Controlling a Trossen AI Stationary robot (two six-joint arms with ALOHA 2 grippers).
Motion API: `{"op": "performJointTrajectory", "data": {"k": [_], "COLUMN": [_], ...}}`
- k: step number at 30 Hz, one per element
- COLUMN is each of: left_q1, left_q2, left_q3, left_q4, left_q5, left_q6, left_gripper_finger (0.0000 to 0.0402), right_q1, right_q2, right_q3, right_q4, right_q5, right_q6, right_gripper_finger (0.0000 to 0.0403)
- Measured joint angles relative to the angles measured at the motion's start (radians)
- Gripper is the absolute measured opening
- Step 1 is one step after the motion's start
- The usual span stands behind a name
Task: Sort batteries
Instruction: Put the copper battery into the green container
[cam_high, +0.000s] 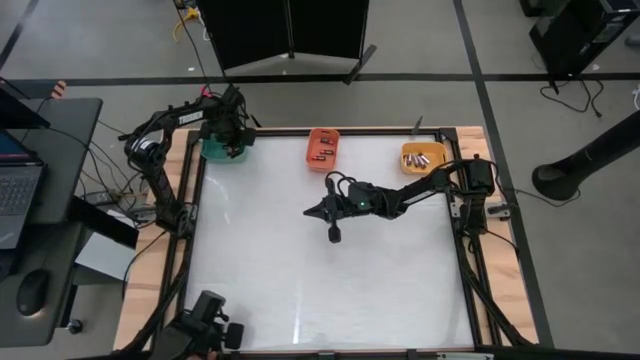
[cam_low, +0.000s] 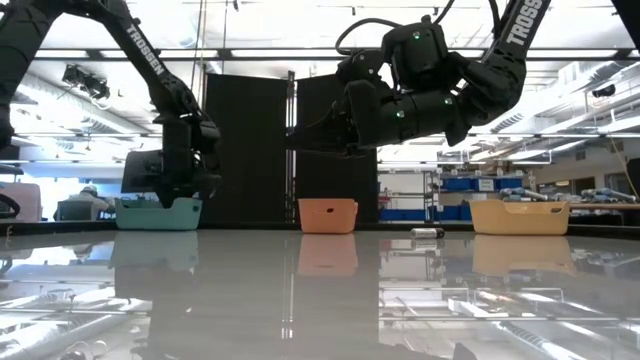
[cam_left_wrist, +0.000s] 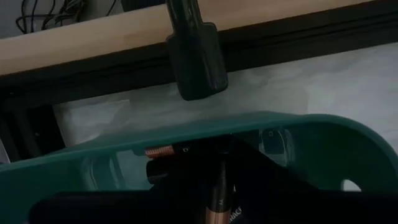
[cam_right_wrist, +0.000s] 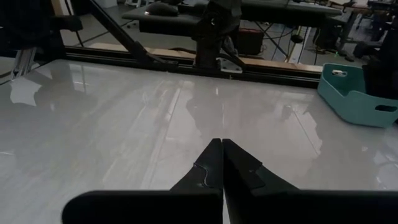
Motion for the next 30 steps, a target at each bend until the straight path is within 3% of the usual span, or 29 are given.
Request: {"op": "performJointTrajectory", "data": {"k": [21, 30], "left_q1": [-0.043, -0.044], "left_q2": [0.008, 0.0], "left_q3": [-0.006, -0.006], "left_q4": [-0.027, -0.061], "left_q5": [-0.009, -0.087], "left_q6": [0.108, 0.122], "left_gripper_finger": [0.0107, 0.0109], "right_q1": [0.0, 0.0], "right_q2": [0.0, 0.0], "right_q3": [0.0, 0.0], "right_q4": [0.0, -0.004], "right_q5": [0.0, 0.0], "right_q6": [0.0, 0.0], "right_gripper_finger": [0.0007, 0.0007]}}
